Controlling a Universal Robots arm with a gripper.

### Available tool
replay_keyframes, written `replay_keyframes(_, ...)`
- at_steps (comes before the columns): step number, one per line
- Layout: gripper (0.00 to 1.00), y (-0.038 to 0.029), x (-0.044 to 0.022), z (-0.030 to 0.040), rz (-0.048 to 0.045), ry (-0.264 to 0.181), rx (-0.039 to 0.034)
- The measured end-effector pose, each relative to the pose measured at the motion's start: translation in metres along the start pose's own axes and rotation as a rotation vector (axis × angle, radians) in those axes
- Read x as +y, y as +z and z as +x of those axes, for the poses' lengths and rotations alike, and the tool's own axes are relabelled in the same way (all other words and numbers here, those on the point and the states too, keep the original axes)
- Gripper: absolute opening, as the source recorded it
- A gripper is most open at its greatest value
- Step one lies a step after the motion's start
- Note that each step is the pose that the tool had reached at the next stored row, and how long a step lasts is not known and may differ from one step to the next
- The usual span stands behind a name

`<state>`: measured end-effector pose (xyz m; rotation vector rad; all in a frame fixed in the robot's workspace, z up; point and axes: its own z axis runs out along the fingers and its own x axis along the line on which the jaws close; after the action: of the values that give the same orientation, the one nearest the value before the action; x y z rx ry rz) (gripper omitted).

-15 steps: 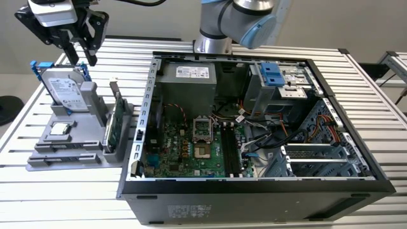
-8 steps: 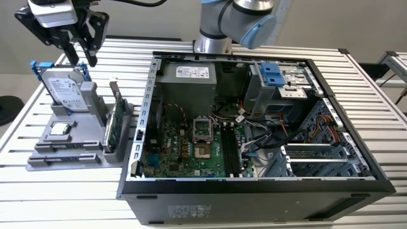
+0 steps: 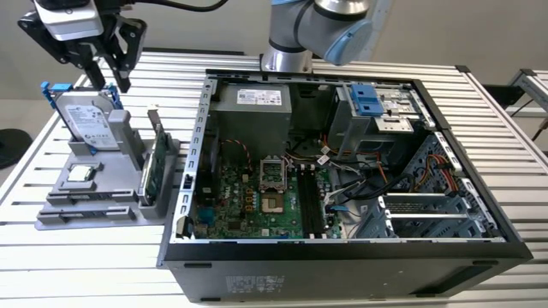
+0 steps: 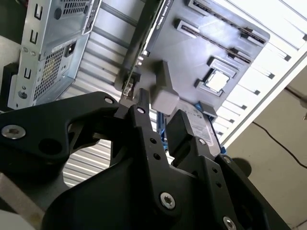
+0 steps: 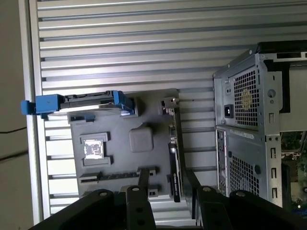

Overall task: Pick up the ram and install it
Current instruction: 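Reach for the ram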

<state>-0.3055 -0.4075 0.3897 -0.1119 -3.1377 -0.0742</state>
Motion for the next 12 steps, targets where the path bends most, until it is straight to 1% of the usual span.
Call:
replay_keyframes(6,1.00,0.0000,-0.0053,0.0011,0.0000,0.000,-0.0001)
replay_keyframes(12,1.00,0.0001,-0.0102,0.0092,0.0000,0.000,-0.0001)
